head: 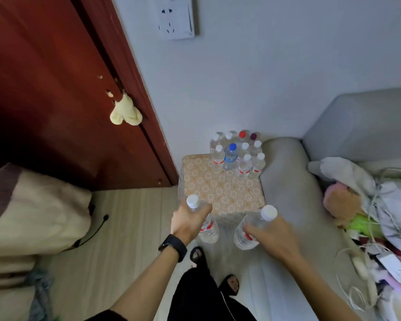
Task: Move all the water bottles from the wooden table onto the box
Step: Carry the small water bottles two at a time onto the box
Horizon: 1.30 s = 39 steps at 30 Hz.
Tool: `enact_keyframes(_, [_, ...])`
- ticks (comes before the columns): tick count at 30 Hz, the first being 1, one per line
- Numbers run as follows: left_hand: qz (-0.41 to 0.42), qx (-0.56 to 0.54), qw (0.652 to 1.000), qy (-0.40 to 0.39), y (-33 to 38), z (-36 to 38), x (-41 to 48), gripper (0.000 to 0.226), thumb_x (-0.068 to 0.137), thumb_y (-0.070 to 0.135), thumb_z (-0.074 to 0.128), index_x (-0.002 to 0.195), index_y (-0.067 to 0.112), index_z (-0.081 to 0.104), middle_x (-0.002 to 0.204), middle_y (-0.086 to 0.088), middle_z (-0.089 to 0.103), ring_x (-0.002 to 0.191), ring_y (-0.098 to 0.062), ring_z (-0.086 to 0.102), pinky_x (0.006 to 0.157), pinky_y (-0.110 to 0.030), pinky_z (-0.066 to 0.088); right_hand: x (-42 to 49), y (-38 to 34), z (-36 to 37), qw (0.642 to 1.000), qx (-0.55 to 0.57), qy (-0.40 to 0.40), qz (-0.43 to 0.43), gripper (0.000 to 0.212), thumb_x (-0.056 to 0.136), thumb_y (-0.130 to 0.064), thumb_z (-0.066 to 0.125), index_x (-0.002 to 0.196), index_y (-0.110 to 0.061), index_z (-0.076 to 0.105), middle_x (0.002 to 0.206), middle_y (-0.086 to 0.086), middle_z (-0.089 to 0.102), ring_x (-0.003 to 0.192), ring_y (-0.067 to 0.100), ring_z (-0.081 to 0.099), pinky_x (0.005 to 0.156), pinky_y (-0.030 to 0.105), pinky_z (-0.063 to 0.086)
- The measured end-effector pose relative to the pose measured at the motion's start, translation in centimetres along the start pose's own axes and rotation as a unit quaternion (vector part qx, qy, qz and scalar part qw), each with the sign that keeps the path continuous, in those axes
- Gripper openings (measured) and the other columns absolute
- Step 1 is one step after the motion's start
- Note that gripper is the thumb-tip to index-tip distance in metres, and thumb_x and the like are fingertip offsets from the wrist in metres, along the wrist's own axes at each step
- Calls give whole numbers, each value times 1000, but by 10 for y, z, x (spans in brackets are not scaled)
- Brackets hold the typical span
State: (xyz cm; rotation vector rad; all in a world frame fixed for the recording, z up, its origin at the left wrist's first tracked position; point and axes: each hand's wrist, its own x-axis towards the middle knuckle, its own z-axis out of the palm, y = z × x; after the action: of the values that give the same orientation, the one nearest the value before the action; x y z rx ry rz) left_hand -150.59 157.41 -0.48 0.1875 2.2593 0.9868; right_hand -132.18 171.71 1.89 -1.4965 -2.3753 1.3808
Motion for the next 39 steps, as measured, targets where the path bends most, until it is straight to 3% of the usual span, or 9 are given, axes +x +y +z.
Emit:
enact_keyframes(8, [-31,11,998,-45,19,43,103,35,74,58,62,86,26,54,71,12,61,67,-11,58,57,-26,42,125,-11,15,999,-16,-35,26,54,71,-47,84,109,-26,52,95,-7,64,86,19,59,66,29,42])
enact_keyframes(15, [-67,59,994,-58,29,78,169,37,80,53,66,104,31,48,79,12,65,81,-17,63,78,-39,55,202,2,40,994,52,-65,75,45,83,-39,79,113,-28,48,98,-11,62,84,6,57,65,16,38])
enact_keyframes(21, [-69,26,997,-35,9,111,213,48,71,67,64,109,42,49,99,8,66,85,-19,66,72,-48,59,262,34,83,981,75,-135,115,66,87,-42,72,142,-30,39,136,-4,52,124,18,52,97,32,43])
enact_keyframes(25, [-58,18,997,-37,-10,131,228,42,79,66,67,115,51,51,106,15,65,92,-13,65,73,-39,58,288,53,102,978,76,-147,130,72,87,-42,73,148,-31,37,143,-5,52,131,18,49,109,38,41])
enact_keyframes(27, [-53,10,998,-39,-16,140,234,39,83,58,71,116,48,53,106,18,65,94,-9,64,72,-27,53,292,60,111,978,70,-141,136,72,86,-42,74,147,-31,37,138,-8,54,131,18,51,107,36,42])
enact_keyframes(29, [-51,5,998,-47,-21,148,241,41,83,54,73,119,47,53,110,19,64,100,-10,62,76,-30,52,294,65,118,978,64,-140,140,70,87,-41,74,146,-31,37,130,-9,55,129,19,52,100,31,42])
enact_keyframes(34, [-71,20,995,-73,-29,156,251,70,79,49,79,138,41,44,129,16,53,117,-13,53,96,-39,49,291,77,123,978,25,-145,148,94,84,-57,72,157,-27,21,155,0,44,141,21,42,111,31,36])
enact_keyframes(36, [-91,16,990,-102,-28,153,252,87,77,43,82,149,39,32,135,10,49,120,-16,50,99,-37,45,289,77,119,970,-8,-164,180,104,80,-67,68,158,-25,15,152,4,48,137,27,48,110,40,42])
enact_keyframes(39, [-141,49,982,-118,-26,150,259,99,81,39,78,158,31,15,134,-5,56,118,-29,57,93,-36,50,291,73,118,961,-57,-181,199,89,82,-68,63,148,-18,33,130,3,63,117,27,62,96,41,51])
